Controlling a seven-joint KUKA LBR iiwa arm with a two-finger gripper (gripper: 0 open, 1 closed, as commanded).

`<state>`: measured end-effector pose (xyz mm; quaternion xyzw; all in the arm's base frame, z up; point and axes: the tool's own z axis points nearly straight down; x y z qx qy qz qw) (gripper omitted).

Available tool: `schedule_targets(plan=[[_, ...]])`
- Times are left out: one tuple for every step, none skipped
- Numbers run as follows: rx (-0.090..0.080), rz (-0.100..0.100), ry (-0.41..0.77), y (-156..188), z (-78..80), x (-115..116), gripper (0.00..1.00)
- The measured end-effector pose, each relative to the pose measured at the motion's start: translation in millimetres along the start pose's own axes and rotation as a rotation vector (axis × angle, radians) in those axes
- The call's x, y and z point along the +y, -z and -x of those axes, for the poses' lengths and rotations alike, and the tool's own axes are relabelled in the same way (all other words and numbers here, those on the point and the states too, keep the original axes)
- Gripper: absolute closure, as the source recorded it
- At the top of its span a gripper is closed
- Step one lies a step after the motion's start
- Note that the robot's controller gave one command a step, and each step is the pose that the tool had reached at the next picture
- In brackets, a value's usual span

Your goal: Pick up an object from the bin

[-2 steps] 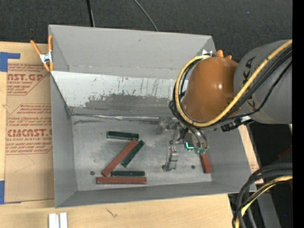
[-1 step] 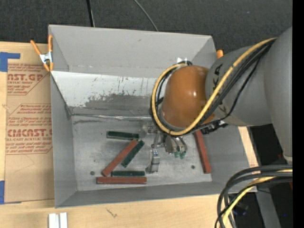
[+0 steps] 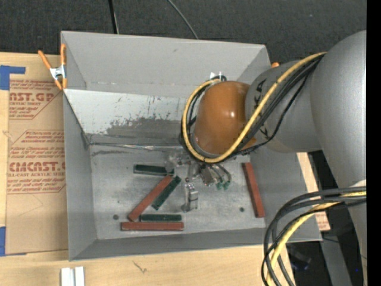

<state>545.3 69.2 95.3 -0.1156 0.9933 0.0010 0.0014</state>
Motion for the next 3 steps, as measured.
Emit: schedule_targets(plan=[[-0.004, 0.003, 0.043, -22, 38.4, 74, 1.0], [-0.005, 0.003, 0.043, -22, 38.4, 74, 1.0], [-0.008, -0.002, 0.09, 151, 64.1, 55, 1.0]])
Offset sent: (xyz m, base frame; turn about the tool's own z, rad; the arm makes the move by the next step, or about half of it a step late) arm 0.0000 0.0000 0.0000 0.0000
